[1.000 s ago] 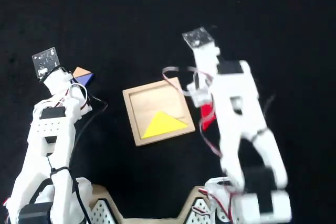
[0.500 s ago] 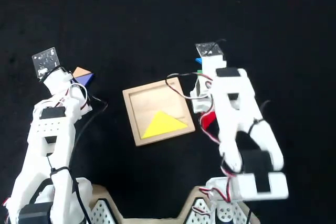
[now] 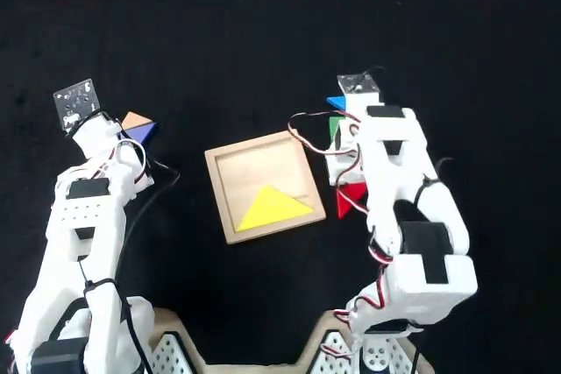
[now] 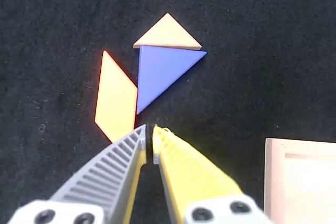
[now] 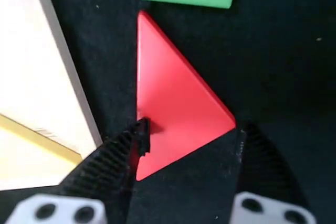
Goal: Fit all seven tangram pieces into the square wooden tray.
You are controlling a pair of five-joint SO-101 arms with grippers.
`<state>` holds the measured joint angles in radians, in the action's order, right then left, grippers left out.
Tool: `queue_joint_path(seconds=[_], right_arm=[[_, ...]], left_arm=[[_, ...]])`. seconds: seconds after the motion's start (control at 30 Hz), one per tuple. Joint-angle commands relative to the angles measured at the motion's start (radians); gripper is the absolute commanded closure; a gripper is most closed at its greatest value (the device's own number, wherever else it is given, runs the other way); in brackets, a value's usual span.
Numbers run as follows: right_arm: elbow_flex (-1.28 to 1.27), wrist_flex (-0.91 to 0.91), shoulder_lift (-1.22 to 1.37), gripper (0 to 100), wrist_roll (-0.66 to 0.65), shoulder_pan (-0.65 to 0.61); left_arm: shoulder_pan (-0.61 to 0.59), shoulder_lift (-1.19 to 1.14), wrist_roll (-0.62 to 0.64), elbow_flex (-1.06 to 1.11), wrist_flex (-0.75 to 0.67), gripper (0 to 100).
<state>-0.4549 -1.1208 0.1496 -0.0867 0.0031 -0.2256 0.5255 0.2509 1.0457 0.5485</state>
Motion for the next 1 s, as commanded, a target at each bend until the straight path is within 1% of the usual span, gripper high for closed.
queue_joint_path(seconds=[0.0, 0.1, 0.27, 0.5, 0.73, 0.87, 0.97], right_arm=[[0.059, 0.008, 0.039, 72.8, -0.015, 0.02], [0.097, 0.005, 0.068, 72.8, -0.009, 0.003], [0.127, -0.063, 0.056, 72.9, -0.009, -0.049], [0.127, -0.064, 0.024, 72.8, -0.014, -0.052], [0.179, -0.081, 0.104, 72.9, -0.017, -0.054], [0.248, -0.166, 0.11, 72.7, -0.017, -0.054], [0.272, -0.23, 0.061, 72.6, -0.017, -0.057]], left_arm=[[-0.013, 0.003, 0.006, -0.051, -0.018, 97], [-0.013, 0.003, 0.006, -0.051, -0.018, 97], [-0.013, 0.003, 0.005, -0.051, -0.018, 97], [-0.013, 0.003, 0.005, -0.053, -0.018, 97], [-0.013, 0.003, 0.003, -0.053, -0.018, 97], [-0.007, 0.003, 0.003, -0.051, -0.018, 97], [-0.007, 0.003, 0.003, -0.051, -0.018, 97]])
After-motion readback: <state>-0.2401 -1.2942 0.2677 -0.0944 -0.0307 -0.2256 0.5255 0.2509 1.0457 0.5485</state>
